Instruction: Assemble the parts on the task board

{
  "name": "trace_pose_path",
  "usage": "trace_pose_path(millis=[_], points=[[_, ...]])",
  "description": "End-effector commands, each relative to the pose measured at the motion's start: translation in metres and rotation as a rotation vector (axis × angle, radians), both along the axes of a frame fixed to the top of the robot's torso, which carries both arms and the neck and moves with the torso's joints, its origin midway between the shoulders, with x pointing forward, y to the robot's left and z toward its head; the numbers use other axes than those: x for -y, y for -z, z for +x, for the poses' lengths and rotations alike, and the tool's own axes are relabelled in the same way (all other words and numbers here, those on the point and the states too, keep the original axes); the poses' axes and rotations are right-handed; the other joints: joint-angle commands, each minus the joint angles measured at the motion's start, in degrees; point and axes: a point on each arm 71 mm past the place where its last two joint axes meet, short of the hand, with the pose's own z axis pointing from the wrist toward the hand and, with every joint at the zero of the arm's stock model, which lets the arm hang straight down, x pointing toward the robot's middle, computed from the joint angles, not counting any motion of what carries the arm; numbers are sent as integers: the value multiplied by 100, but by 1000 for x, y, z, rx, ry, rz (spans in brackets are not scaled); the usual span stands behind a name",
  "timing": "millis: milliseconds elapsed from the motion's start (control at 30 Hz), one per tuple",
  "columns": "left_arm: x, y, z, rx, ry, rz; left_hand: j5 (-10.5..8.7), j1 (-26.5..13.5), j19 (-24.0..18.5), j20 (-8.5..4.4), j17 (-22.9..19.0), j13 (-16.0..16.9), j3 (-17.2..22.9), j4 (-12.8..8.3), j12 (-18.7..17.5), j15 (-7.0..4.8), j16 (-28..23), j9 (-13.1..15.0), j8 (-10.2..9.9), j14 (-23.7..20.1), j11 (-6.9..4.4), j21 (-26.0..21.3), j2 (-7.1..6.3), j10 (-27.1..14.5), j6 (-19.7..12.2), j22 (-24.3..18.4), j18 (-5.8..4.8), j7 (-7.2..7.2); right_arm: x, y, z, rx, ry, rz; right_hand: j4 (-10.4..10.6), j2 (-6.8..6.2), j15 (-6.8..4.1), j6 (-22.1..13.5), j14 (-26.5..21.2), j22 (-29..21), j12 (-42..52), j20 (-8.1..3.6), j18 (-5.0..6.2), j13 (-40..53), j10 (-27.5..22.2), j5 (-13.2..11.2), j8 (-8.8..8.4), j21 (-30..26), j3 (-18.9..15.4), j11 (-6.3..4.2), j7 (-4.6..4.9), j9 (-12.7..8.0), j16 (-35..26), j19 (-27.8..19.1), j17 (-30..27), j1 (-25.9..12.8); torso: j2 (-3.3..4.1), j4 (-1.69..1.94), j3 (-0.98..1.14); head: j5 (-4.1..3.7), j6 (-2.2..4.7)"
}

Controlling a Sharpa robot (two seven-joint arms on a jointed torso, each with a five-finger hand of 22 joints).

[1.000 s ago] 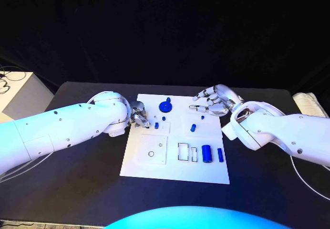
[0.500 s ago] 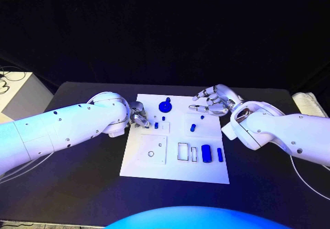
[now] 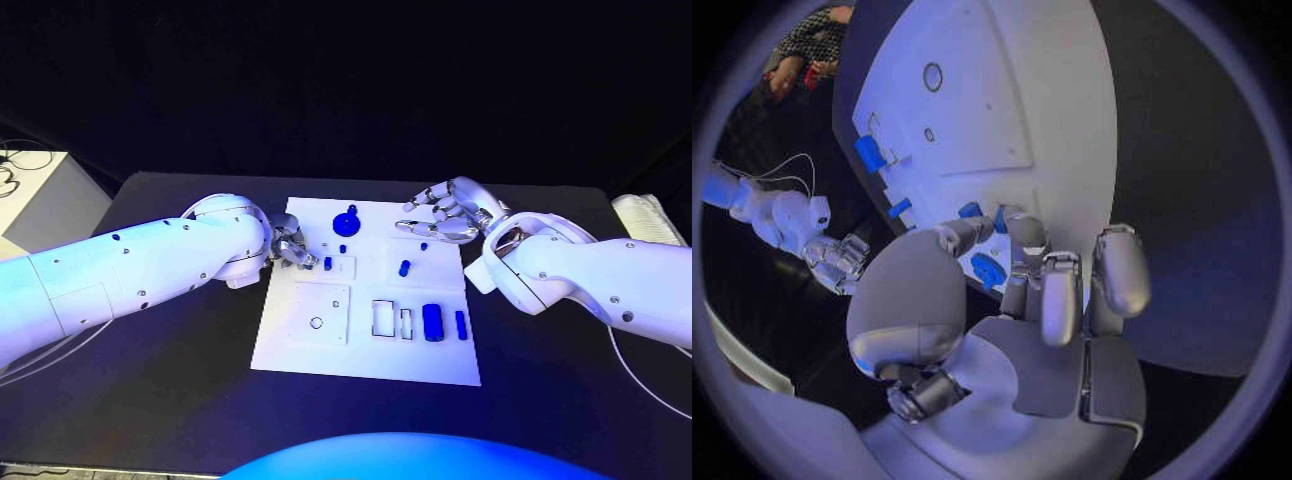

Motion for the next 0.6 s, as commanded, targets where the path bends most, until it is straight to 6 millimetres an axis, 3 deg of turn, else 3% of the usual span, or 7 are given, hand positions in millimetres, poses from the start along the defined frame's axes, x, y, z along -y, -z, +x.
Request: trace_pose_path(millis=[33, 467, 600], points=[[-1, 2, 0, -3, -1, 5, -17, 43, 7, -18, 1509, 4, -187, 102, -5, -16, 25, -16, -23, 596, -2, -27, 8, -38, 4, -3, -66, 36, -1, 0, 0, 6, -15, -5, 0, -2, 4, 25, 559, 1507, -25, -13, -83, 647, -41, 6, 21, 12, -30, 2, -2, -9, -25, 610, 1362, -60, 0, -3, -2, -4, 5], [-5, 0, 1, 22, -22, -12, -28, 84, 12, -18, 1509, 5, -715, 316, -6, -12, 25, -48, -39, 596, 4, -37, -54, -46, 17, -3, -65, 44, -1, 0, 0, 5, -15, -6, 0, -2, 4, 25, 559, 1507, -25, -13, -83, 647, -41, 6, 21, 12, -30, 2, -2, -9, -25, 610, 1362, -60, 3, -4, -2, -15, 6], [-5, -2, 2, 34, -34, -28, -89, -45, 22, -17, 1509, 30, -888, 328, 10, -11, 25, -67, -52, 596, 3, -34, -2, -31, 32, 8, -67, 42, -1, 0, 0, 5, -16, -6, 0, -2, 4, 25, 559, 1507, -25, -13, -83, 647, -41, 6, 21, 12, -30, 2, -2, -9, -25, 610, 1362, -60, 0, -3, 1, -21, 10]])
